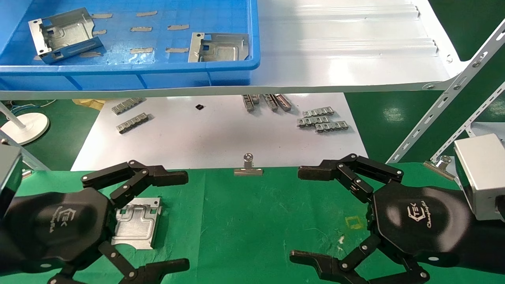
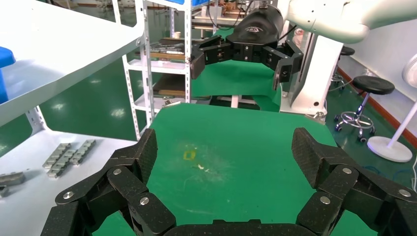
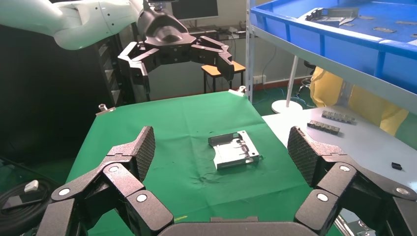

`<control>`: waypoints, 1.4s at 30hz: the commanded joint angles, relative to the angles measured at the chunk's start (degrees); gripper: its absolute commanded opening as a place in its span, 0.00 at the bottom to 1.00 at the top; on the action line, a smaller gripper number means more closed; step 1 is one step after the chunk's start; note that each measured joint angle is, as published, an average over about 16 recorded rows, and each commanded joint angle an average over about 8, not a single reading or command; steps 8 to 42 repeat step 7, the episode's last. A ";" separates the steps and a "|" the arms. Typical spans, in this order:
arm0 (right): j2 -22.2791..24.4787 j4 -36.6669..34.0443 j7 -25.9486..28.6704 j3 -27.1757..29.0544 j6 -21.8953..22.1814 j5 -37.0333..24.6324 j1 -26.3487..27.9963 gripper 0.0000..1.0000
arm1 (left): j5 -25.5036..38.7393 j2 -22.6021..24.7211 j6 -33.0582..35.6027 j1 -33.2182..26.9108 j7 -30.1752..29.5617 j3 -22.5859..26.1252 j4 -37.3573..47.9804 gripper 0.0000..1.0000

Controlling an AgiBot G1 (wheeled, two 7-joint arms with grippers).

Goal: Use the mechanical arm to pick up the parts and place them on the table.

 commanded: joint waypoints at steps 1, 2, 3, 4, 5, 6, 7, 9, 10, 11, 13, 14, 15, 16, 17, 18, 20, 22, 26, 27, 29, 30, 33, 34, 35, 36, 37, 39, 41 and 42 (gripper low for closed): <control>0.00 0.00 0.00 0.00 0.00 0.00 0.00 1.00 | 0.09 0.04 0.00 -0.09 0.07 0.06 0.18 1.00; 0.00 0.00 0.00 0.00 0.00 0.00 0.00 1.00 | 0.11 0.05 0.01 -0.12 0.09 0.08 0.23 1.00; 0.00 0.00 0.00 0.00 0.00 0.00 0.00 1.00 | 0.14 0.06 0.01 -0.15 0.11 0.09 0.28 1.00; 0.00 0.00 0.00 0.00 0.00 0.00 0.00 1.00 | 0.16 0.07 0.02 -0.18 0.13 0.11 0.33 1.00; 0.00 0.00 0.00 0.00 0.00 0.00 0.00 1.00 | 0.17 0.08 0.02 -0.19 0.14 0.11 0.35 1.00; 0.00 0.00 0.00 0.00 0.00 0.00 0.00 1.00 | 0.18 0.09 0.02 -0.20 0.15 0.12 0.37 1.00; 0.00 0.00 0.00 0.00 0.00 0.00 0.00 1.00 | 0.19 0.09 0.02 -0.21 0.16 0.13 0.40 1.00; 0.00 0.00 0.00 0.00 0.00 0.00 0.00 1.00 | 0.19 0.09 0.02 -0.21 0.16 0.13 0.40 1.00; 0.00 0.00 0.00 0.00 0.00 0.00 0.00 1.00 | 0.19 0.09 0.02 -0.21 0.16 0.13 0.40 1.00; 0.00 0.00 0.00 0.00 0.00 0.00 0.00 1.00 | 0.19 0.09 0.02 -0.21 0.16 0.13 0.40 1.00; 0.00 0.00 0.00 0.00 0.00 0.00 0.00 1.00 | 0.19 0.09 0.02 -0.21 0.16 0.13 0.40 1.00; 0.00 0.00 0.00 0.00 0.00 0.00 0.00 1.00 | 0.19 0.09 0.02 -0.21 0.16 0.13 0.40 1.00; 0.00 0.00 0.00 0.00 0.00 0.00 0.00 1.00 | 0.19 0.09 0.02 -0.21 0.16 0.13 0.40 1.00; 0.00 0.00 0.00 0.00 0.00 0.00 0.00 1.00 | 0.19 0.09 0.02 -0.21 0.16 0.13 0.40 1.00; 0.00 0.00 0.00 0.00 0.00 0.00 0.00 1.00 | 0.19 0.09 0.02 -0.21 0.16 0.13 0.40 1.00; 0.00 0.00 0.00 0.00 0.00 0.00 0.00 1.00 | 0.19 0.09 0.02 -0.21 0.16 0.13 0.40 1.00; 0.00 0.00 0.00 0.00 0.00 0.00 0.00 1.00 | 0.19 0.09 0.02 -0.21 0.16 0.13 0.40 1.00; 0.00 0.00 0.00 0.00 0.00 0.00 0.00 1.00 | 0.19 0.09 0.02 -0.21 0.16 0.13 0.40 1.00; 0.00 0.00 0.00 0.00 0.00 0.00 0.00 1.00 | 0.19 0.09 0.02 -0.21 0.16 0.13 0.40 1.00; 0.00 0.00 0.00 0.00 0.00 0.00 0.00 1.00 | 0.19 0.09 0.02 -0.21 0.16 0.13 0.40 1.00; 0.00 0.00 0.00 0.00 0.00 0.00 0.00 1.00 | 0.19 0.09 0.02 -0.21 0.16 0.13 0.40 1.00; 0.00 0.00 0.00 0.00 0.00 0.00 0.00 1.00 | 0.19 0.09 0.02 -0.21 0.16 0.13 0.40 1.00; 0.00 0.00 0.00 0.00 0.00 0.00 0.00 1.00 | 0.19 0.09 0.02 -0.21 0.16 0.13 0.40 1.00; 0.00 0.00 0.00 0.00 0.00 0.00 0.00 1.00 | 0.19 0.09 0.02 -0.21 0.16 0.13 0.40 1.00; 0.00 0.00 0.00 0.00 0.00 0.00 0.00 1.00 | 0.19 0.09 0.02 -0.21 0.16 0.13 0.40 1.00; 0.00 0.00 0.00 0.00 0.00 0.00 0.00 1.00 | 0.19 0.09 0.02 -0.21 0.16 0.13 0.40 1.00; 0.00 0.00 0.00 0.00 0.00 0.00 0.00 1.00 | 0.19 0.09 0.02 -0.21 0.16 0.13 0.40 1.00; 0.00 0.00 0.00 0.00 0.00 0.00 0.00 1.00 | 0.19 0.09 0.02 -0.21 0.16 0.13 0.40 1.00; 0.00 0.00 0.00 0.00 0.00 0.00 0.00 1.00 | 0.19 0.09 0.02 -0.21 0.16 0.13 0.40 1.00; 0.00 0.00 0.00 0.00 0.00 0.00 0.00 1.00 | 0.19 0.09 0.02 -0.21 0.16 0.13 0.40 1.00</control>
